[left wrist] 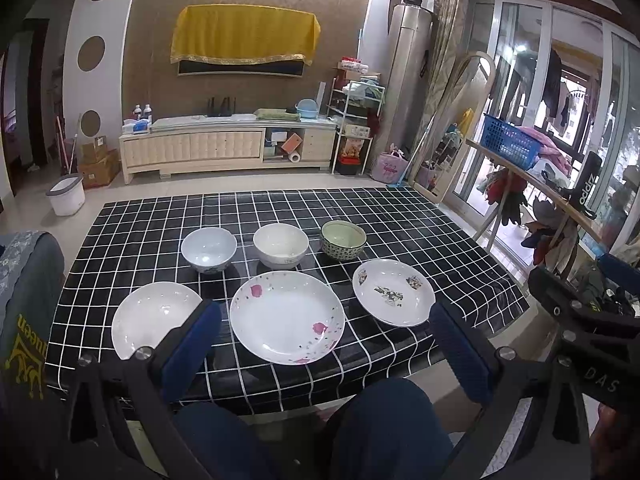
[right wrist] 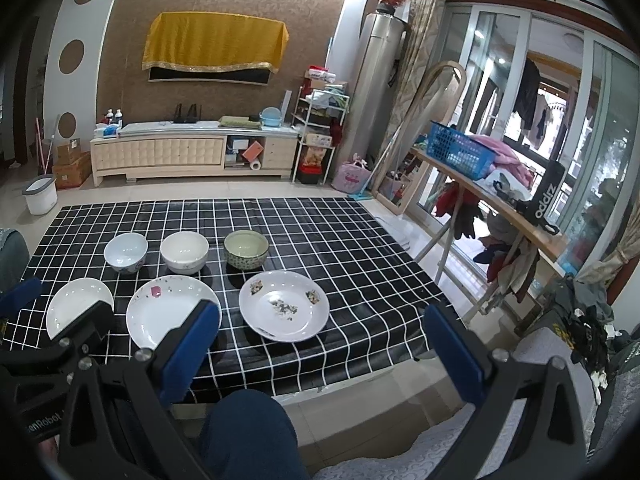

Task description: Organize plates and bowls

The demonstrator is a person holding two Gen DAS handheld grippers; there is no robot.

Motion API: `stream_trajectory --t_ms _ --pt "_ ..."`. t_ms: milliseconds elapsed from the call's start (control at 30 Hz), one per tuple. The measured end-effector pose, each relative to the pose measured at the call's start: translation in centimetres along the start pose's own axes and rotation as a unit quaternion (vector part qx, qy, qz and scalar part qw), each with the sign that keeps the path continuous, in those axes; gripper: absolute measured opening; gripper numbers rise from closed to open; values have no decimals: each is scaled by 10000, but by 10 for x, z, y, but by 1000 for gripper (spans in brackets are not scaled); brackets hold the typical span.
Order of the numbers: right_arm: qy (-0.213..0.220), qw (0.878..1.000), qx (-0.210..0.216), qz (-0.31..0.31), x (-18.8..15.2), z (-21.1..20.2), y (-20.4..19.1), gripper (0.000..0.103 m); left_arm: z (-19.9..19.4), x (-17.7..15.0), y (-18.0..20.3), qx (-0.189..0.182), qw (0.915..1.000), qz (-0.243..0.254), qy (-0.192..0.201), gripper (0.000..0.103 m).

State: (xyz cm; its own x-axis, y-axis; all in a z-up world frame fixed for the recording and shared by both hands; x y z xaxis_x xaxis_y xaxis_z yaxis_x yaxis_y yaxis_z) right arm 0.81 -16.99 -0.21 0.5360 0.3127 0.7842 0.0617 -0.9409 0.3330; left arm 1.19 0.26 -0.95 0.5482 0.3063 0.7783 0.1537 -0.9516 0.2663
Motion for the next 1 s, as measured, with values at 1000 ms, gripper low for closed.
stream_trajectory --t_ms 1000 --pt "-51 9998 138 -97 -2 3 -5 103 -2 -5 -7 47 10000 -18 -3 103"
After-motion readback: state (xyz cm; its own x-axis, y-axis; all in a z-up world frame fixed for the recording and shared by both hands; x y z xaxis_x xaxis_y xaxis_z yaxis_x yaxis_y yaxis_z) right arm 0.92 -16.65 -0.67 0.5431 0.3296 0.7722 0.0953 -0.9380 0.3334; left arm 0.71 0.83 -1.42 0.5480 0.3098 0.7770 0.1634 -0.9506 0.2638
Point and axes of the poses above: each gripper's, at about its wrist camera, not at the fingertips, and z roughly the way its jaws point, y to its right, x to its top, the point moved 2 cm from there along z, roughly the way its jaws point, and after that the axes turned 7 degrees about -z, right-handed, at the moved point
